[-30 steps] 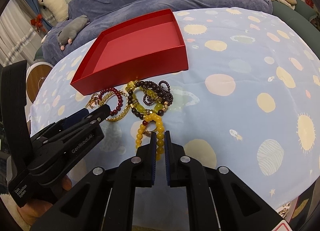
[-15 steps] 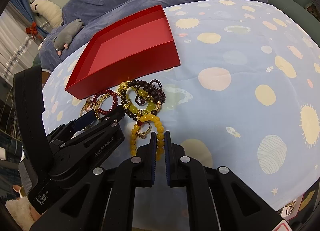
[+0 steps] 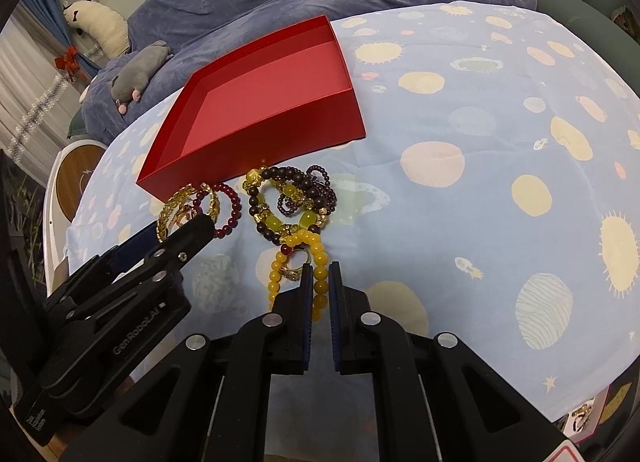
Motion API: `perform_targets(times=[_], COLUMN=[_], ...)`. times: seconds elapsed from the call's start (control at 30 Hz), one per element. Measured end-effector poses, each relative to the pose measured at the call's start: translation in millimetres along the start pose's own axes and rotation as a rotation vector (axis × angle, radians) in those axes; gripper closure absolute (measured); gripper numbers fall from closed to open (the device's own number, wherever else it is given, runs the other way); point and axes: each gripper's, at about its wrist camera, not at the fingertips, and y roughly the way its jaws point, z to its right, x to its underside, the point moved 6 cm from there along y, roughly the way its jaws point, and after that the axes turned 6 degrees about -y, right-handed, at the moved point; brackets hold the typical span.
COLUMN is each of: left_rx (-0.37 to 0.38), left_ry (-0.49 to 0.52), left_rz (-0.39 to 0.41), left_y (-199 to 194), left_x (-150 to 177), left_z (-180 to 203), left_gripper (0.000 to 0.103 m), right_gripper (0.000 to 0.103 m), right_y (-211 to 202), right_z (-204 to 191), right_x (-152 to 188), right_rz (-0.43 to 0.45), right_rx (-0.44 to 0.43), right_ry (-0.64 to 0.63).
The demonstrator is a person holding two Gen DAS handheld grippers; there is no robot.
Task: Organize jewelry
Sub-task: 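Lift and carry the gold cuff and yellow bracelet over the red box with both grippers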
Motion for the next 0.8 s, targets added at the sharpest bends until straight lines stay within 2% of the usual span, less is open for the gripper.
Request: perform_targets(times=[0.17,0.4,0.6,0.73,0.77,0.8], left_rx=[0.002,-0.022,-0.015,-0.029,-0.025,-0.023], left_ry=[-0.020,-0.027,-0.028,-0.025,-0.028,-0.032], left_rz=[0.018,0.070,0.097,0.115,0.117,0.116], left_y=[-21.2,-38.8,-36.7,-34.0,-34.3,-34.4], left_x=[-13.4,-55.7,-90.8,-104.5,-104.7,-103.2], left_z=[-13.7,-38.8,-49.8,-55.1,-56.1,-56.8], left_gripper=[0.049,0.049,0.049,0.049,0.049,0.049], right_gripper=[0.096,0.096,0.096,0.096,0.092,0.079], right_y=[-18.0,-46.5,-46.2,-45.1,-43.6,-40.1], right_z=[-14.0,-41.2,-51.1,-48.0,-45.8,-43.0], right_x=[-18.5,-85.2,-139.3,-153.5,-147.0,-136.7], right_rz=[0.037,0.143,0.183,0.183,0.176,0.156], right_rx=[-0.030,-0.044,-0.113,-0.077,-0.064,-0.052], right_ry=[-0.041,-0.168,-0.176,-0.187,-0.190,-0.191])
